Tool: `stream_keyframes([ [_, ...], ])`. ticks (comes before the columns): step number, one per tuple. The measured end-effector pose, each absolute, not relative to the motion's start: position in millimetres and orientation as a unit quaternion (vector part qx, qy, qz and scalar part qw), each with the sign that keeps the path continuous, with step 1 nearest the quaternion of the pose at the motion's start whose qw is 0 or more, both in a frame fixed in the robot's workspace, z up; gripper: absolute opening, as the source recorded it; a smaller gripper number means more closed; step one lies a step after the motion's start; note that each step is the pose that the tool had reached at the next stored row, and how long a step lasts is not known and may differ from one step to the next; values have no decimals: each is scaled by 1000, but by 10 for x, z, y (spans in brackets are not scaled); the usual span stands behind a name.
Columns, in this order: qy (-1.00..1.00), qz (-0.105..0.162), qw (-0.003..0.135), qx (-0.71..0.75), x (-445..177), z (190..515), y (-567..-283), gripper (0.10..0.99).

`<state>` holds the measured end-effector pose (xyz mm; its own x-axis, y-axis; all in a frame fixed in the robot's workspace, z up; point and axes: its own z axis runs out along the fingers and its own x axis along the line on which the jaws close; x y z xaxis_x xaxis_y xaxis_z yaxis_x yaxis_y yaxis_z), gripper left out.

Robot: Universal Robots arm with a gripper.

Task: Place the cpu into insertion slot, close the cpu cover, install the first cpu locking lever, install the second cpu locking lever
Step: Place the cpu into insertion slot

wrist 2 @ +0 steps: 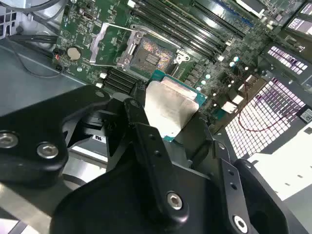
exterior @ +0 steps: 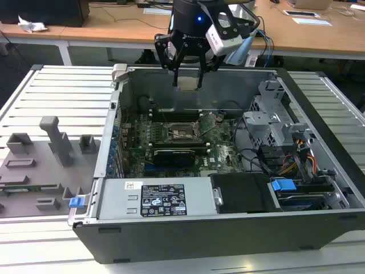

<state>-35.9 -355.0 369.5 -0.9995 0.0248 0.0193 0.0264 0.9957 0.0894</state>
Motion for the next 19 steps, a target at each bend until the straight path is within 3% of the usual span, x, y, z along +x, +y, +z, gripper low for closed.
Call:
stream_keyframes([
  [19,-997,-45,7,-57,-359,3695,-3550,537],
])
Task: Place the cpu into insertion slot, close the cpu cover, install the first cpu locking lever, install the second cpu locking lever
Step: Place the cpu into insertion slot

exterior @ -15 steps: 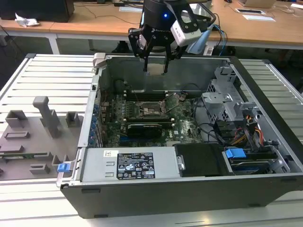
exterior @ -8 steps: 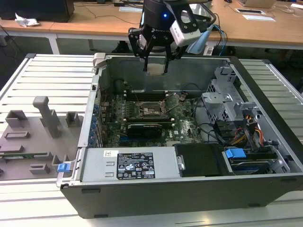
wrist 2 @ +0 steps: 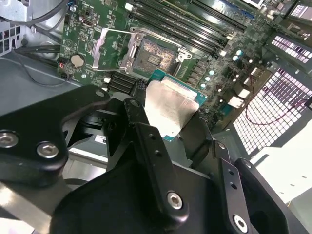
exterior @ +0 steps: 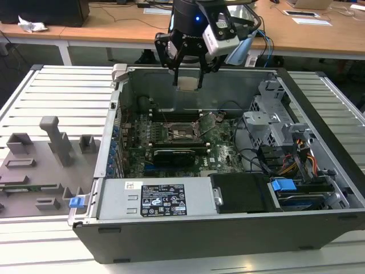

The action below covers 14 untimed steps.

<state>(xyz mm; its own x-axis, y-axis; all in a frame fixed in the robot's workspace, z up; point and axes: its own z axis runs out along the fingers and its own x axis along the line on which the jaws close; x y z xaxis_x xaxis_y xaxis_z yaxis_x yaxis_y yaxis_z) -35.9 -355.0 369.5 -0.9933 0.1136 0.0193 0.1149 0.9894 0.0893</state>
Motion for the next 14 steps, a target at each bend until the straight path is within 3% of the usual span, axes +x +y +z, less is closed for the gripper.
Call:
stream_keyframes([
  [14,-996,-45,6,-80,-359,3695,-3550,537],
])
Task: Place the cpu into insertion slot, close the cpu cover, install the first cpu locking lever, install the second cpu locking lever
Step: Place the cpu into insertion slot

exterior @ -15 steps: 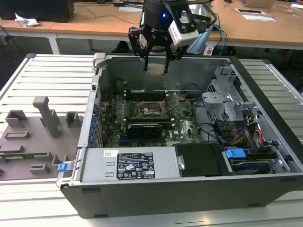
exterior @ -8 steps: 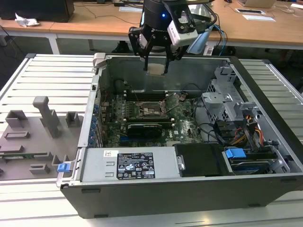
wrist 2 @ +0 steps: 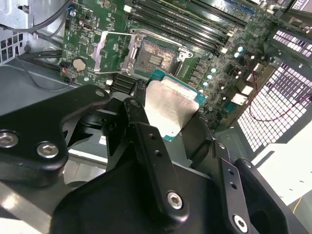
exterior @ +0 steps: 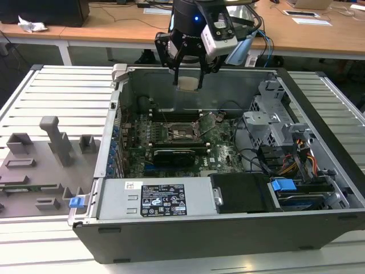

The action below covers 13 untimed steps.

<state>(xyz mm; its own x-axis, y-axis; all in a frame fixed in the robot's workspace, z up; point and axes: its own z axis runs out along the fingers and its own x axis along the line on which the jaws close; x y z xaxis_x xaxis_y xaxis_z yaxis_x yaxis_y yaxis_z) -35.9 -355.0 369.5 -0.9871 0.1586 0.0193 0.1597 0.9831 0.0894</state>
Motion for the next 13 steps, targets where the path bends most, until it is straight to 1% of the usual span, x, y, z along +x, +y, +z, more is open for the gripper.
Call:
stream_keyframes([
  [13,-994,-45,5,-98,-359,3695,-3550,537],
])
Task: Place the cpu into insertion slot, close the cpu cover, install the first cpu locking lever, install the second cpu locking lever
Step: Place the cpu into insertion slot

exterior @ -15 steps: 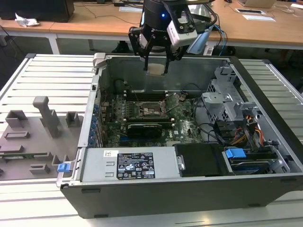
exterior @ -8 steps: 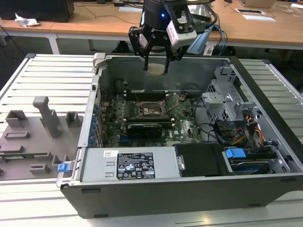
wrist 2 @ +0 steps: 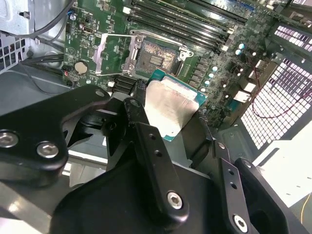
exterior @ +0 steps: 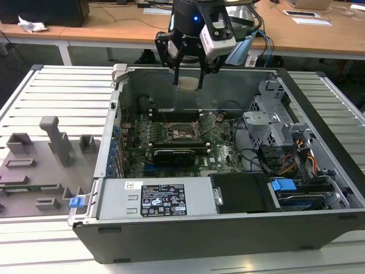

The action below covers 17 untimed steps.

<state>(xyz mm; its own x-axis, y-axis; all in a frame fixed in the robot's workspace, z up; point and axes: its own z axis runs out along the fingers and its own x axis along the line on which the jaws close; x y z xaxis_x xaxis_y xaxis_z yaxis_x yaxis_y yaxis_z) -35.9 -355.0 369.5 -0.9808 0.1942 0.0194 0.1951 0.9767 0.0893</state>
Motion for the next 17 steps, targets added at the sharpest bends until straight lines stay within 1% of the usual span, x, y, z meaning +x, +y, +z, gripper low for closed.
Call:
stream_keyframes([
  [17,-992,-46,4,-120,-359,3695,-3550,537],
])
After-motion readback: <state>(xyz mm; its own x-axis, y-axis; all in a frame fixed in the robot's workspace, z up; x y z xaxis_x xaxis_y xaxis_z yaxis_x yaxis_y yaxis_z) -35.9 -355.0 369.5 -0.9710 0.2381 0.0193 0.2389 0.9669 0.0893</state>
